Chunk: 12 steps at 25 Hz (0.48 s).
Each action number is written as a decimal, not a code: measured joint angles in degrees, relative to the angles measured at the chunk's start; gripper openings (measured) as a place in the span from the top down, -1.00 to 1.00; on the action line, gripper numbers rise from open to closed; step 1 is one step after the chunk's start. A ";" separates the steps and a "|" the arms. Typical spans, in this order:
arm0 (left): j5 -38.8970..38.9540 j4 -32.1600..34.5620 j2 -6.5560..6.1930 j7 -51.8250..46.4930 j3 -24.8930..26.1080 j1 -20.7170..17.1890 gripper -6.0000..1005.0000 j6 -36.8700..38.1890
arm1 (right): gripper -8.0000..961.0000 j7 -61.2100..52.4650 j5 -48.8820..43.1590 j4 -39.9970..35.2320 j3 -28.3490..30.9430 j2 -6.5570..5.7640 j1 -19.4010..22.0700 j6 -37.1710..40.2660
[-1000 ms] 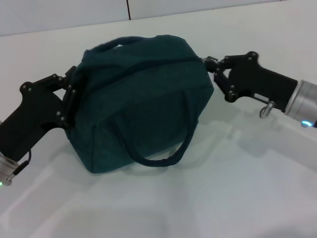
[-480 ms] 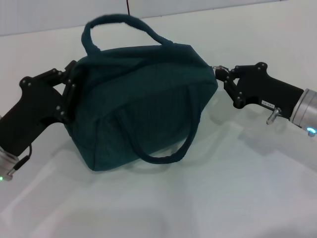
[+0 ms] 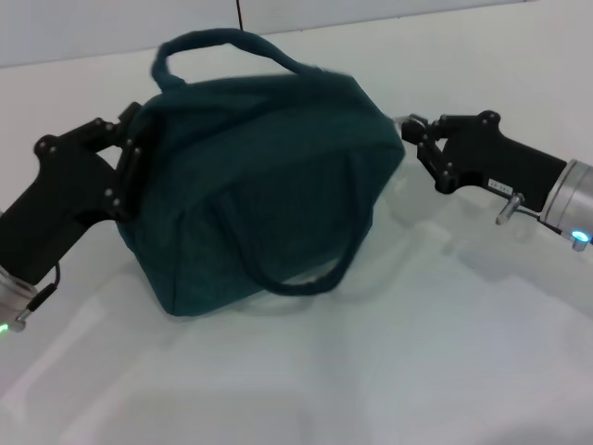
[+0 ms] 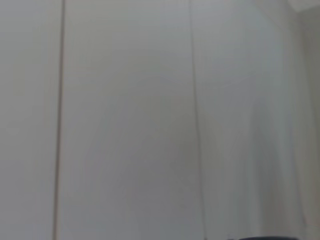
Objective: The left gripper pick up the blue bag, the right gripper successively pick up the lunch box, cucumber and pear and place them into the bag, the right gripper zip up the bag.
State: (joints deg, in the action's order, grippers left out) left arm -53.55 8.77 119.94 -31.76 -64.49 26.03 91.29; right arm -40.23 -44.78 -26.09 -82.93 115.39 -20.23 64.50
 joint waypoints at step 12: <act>4.43 -1.53 0.30 -0.04 -0.01 -2.02 0.24 6.67 | 0.15 -3.16 1.23 -0.20 2.50 -0.31 0.73 8.95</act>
State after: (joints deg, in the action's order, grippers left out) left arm -49.12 7.24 120.24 -31.80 -64.50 24.02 97.96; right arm -43.39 -43.55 -26.28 -80.43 115.08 -19.50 73.44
